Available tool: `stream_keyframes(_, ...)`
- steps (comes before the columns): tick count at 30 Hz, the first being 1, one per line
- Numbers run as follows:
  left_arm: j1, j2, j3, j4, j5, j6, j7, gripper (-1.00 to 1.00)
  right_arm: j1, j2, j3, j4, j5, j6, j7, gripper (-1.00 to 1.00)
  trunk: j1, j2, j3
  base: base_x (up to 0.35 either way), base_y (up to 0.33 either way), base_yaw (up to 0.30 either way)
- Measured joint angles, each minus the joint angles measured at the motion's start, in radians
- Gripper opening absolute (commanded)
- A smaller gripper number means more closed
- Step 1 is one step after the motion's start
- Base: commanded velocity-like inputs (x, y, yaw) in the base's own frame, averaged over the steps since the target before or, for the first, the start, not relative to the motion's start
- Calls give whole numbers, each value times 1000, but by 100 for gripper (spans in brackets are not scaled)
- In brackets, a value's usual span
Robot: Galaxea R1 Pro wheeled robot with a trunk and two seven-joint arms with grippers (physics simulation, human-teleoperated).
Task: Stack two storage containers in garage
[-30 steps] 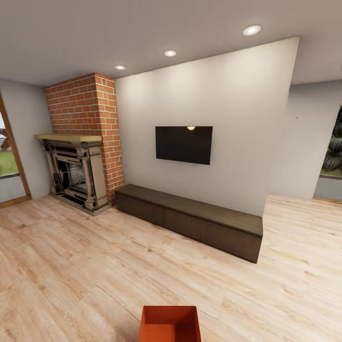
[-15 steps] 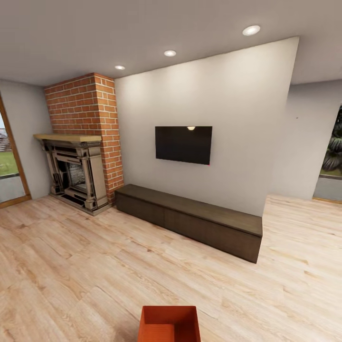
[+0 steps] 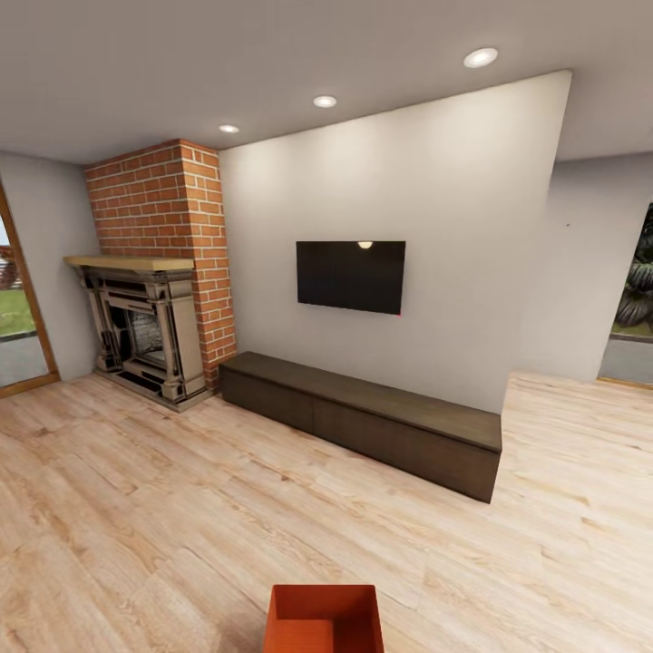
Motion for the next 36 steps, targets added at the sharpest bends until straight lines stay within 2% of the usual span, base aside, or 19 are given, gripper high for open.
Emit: stream_keyframes(36,0,1,0,0,-1,0,0,100,0,11,-5,0,-3,0,-6,100,0,0,0,19,1,0)
